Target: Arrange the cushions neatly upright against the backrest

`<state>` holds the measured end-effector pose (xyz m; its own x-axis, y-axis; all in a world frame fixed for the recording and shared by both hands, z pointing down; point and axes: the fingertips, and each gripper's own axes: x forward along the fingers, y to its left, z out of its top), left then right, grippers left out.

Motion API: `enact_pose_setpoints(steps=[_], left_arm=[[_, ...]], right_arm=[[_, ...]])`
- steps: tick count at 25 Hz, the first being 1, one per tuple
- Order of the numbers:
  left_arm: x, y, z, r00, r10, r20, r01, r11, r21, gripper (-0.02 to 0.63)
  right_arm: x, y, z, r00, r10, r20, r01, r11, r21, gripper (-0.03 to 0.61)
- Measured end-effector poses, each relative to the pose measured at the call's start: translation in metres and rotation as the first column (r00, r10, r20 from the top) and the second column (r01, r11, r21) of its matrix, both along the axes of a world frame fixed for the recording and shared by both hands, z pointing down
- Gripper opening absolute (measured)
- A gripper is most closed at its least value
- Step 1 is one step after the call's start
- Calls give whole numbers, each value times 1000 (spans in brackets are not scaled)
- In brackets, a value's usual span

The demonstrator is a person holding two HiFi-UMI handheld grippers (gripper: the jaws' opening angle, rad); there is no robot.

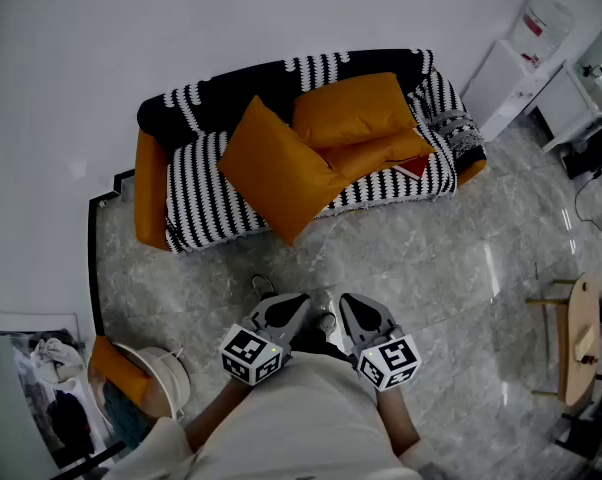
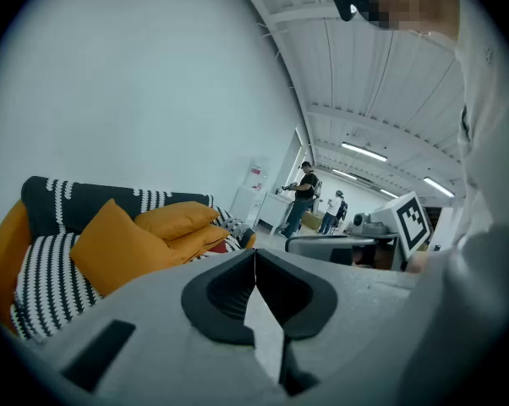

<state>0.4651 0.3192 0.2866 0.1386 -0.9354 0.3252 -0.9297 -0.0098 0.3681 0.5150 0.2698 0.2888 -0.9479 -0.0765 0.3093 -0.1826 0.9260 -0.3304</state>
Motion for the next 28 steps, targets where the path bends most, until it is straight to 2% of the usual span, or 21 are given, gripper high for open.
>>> enact_pose_setpoints(steps=[9, 14, 19, 28], left_arm=[[17, -3, 10, 1000, 7, -3, -7, 1000, -24, 12], [21, -9, 8, 1000, 10, 2, -10, 1000, -29, 12], [25, -16, 5, 999, 31, 24, -30, 999, -38, 12], [4, -38, 12, 997, 70, 18, -69, 996, -52, 12]], right_arm=[[13, -2, 8, 1000, -6, -6, 6, 1000, -9, 8], [17, -11, -1, 999, 15, 35, -15, 1000, -16, 8], [17, -16, 0, 999, 25, 39, -24, 999, -36, 8], [-5, -35, 11, 999, 53, 9, -53, 996, -65, 9]])
